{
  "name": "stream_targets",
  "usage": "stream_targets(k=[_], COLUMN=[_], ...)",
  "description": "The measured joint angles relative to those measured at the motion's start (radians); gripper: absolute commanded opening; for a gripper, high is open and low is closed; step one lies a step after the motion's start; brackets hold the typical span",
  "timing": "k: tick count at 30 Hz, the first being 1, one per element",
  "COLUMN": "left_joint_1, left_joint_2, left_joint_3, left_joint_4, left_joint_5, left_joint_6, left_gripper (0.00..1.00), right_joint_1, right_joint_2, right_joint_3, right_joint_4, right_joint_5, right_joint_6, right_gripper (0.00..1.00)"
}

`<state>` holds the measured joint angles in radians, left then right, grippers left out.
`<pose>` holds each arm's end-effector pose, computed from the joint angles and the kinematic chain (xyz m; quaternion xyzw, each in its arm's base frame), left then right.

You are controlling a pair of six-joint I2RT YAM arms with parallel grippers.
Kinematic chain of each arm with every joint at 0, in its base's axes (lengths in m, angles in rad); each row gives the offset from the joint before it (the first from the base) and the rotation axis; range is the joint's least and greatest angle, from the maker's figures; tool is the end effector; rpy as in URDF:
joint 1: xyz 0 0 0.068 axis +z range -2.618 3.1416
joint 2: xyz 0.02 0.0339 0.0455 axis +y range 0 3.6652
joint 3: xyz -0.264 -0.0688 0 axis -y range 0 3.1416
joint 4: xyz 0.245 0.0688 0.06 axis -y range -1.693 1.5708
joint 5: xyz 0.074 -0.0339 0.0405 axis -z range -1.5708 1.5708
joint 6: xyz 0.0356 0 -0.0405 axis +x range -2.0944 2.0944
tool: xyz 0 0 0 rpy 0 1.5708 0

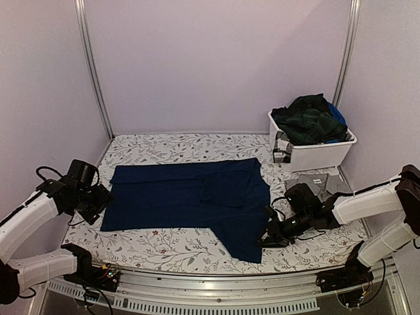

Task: Fold and stack the mixed laundry pile
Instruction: Pick up the 1/3-folded T-shirt from the center of the board.

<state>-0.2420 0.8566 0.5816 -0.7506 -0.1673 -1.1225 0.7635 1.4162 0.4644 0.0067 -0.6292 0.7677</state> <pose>0.1526 -0.0316 0.2109 -0.4293 0.8586 -0.1067 0.2590 0.1521 0.1746 0.1263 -0.0933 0.9050 0.4151 0.0070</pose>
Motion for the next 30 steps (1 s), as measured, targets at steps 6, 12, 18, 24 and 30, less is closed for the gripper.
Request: stream_targets(k=[6, 12, 18, 24, 30], left_joint_1=[0.068, 0.204, 0.229, 0.262, 0.291], left_joint_2=[-0.052, -0.072, -0.048, 0.026, 0.047], left_joint_3=[-0.02, -0.116, -0.154, -0.179, -0.214], left_joint_4=[-0.079, -0.084, -0.085, -0.037, 0.032], left_joint_5=[0.003, 0.085, 0.134, 0.158, 0.165], left_joint_6=[-0.057, -0.082, -0.097, -0.101, -0.104], left_gripper=[0.76, 0.7, 0.64, 0.49, 0.32], right_joint_1=[0.013, 0.015, 0.015, 0.015, 0.015], right_joint_2=[0.037, 0.003, -0.023, -0.023, -0.023], right_joint_3=[0.002, 0.02, 0.053, 0.06, 0.08], right_joint_4=[0.04, 0.047, 0.055, 0.057, 0.058], right_joint_5=[-0.008, 0.013, 0.026, 0.031, 0.033], right_joint_6=[0.029, 0.029, 0.025, 0.018, 0.014], right_gripper=[0.06, 0.0, 0.0, 0.0, 0.0])
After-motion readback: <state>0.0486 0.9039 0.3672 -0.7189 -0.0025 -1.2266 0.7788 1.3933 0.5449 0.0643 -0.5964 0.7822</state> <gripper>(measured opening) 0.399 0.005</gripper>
